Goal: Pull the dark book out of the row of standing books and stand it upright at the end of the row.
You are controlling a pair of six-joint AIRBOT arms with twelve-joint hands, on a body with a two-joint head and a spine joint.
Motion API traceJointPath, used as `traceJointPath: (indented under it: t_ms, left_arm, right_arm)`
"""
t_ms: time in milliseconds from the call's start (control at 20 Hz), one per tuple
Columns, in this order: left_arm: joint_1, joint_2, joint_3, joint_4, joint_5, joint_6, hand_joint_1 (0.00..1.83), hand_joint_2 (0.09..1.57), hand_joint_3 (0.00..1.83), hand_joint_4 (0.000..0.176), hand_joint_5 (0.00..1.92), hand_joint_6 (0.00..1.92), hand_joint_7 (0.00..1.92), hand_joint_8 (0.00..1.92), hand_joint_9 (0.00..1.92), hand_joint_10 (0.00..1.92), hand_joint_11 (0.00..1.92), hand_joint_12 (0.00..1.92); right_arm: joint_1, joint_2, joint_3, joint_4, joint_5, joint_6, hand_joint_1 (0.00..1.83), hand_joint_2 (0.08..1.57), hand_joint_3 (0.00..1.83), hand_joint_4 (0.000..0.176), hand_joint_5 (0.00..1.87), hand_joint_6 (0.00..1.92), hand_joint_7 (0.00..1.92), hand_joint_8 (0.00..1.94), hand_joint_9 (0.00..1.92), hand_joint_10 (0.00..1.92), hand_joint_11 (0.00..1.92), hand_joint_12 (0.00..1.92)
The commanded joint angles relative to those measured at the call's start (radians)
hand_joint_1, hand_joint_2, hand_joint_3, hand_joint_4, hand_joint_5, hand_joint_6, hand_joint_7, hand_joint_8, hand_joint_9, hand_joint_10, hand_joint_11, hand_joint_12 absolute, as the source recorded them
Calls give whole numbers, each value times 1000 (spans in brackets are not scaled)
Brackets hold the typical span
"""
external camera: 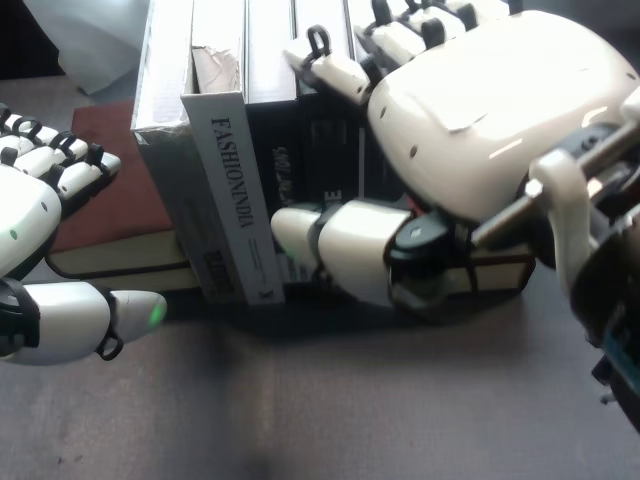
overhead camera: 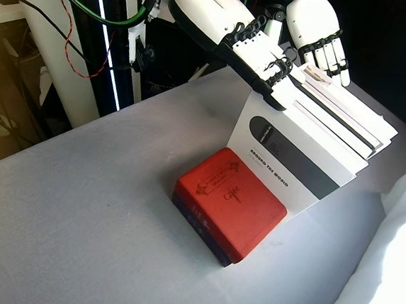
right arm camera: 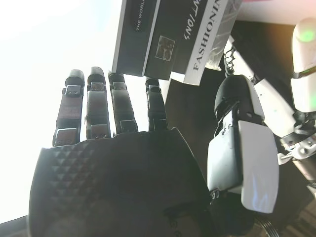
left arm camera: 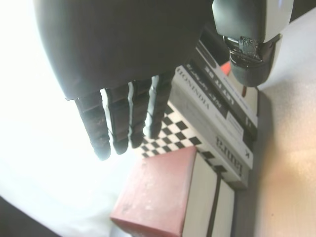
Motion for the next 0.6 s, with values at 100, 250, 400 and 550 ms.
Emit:
traceJointPath:
  t_ms: [100, 250, 400, 550]
  left_arm:
    - [-9, 8, 2, 58, 43, 0, 0, 1112, 0, 0, 36, 2, 25, 2, 10, 3, 5, 4]
    - [-9, 8, 2, 58, 43, 0, 0, 1116, 0, 0, 45, 5, 33, 5, 14, 4, 8, 5]
    - [-9, 9, 1, 58, 43, 0, 0, 1115, 0, 0, 37, 0, 25, 0, 5, 0, 3, 3]
    - [-9, 9, 2, 58, 44, 0, 0, 1116, 0, 0, 42, 2, 24, 0, 3, 0, 0, 1]
  right_arm:
    - [-4, 6, -24, -112, -4, -22, 0, 1115, 0, 0, 0, 0, 0, 0, 0, 0, 0, 0]
    - [-10, 7, -27, -112, -13, -26, 0, 1116, 0, 0, 0, 0, 0, 0, 0, 0, 0, 0]
    - [-9, 7, -27, -114, -16, -26, 0, 1116, 0, 0, 0, 0, 0, 0, 0, 0, 0, 0]
    - [0, 7, -27, -150, -16, -16, 0, 1119, 0, 0, 0, 0, 0, 0, 0, 0, 0, 0]
